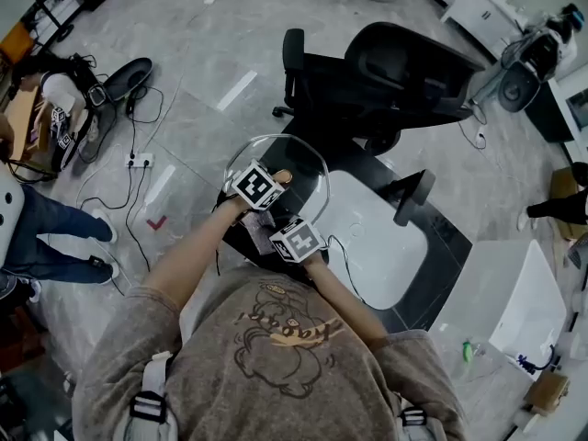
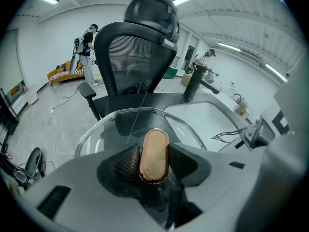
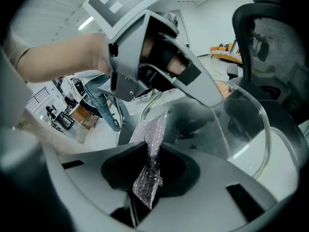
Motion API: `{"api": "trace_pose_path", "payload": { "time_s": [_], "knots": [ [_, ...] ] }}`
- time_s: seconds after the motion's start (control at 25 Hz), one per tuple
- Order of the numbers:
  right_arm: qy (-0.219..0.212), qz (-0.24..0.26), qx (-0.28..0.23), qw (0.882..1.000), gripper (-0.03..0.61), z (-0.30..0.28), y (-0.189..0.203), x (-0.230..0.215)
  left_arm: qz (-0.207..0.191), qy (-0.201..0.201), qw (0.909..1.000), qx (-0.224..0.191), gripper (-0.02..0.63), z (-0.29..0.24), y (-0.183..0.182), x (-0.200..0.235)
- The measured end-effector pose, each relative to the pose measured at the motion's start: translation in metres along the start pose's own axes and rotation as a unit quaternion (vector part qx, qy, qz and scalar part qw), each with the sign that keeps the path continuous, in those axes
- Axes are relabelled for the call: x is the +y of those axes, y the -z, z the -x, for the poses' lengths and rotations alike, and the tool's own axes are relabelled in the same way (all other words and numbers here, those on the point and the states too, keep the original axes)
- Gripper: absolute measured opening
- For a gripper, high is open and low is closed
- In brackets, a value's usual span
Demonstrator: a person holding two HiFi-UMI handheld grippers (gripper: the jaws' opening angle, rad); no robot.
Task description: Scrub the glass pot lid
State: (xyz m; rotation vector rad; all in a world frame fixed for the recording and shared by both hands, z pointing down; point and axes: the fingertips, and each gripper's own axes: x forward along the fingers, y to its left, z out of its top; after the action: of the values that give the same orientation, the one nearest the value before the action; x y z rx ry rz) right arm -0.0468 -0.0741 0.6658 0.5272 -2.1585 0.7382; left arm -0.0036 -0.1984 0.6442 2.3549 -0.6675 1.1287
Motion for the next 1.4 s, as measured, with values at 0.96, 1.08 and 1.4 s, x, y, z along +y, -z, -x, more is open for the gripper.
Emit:
{"api": "trace_pose_path", "payload": {
  "time_s": [0.96, 1.08, 1.4],
  "knots": [
    [0.042, -0.061, -0.007, 0.997, 0.094, 0.053, 0.052, -0.062, -0.005, -0.002, 1.0000, -0.006, 0.195, 0.001, 0.001, 0.001],
    [0.047, -0.067, -0.007, 0.997, 0.097, 0.061, 0.053, -0.073, -0.005, -0.002, 1.0000, -0.006, 0.195, 0.001, 0.001, 0.002],
    [0.099, -0.105, -0.013, 0.989, 0.098, 0.081, 0.060, -0.124, -0.007, -0.002, 1.0000, -0.004, 0.193, -0.001, 0.001, 0.002]
  ]
}}
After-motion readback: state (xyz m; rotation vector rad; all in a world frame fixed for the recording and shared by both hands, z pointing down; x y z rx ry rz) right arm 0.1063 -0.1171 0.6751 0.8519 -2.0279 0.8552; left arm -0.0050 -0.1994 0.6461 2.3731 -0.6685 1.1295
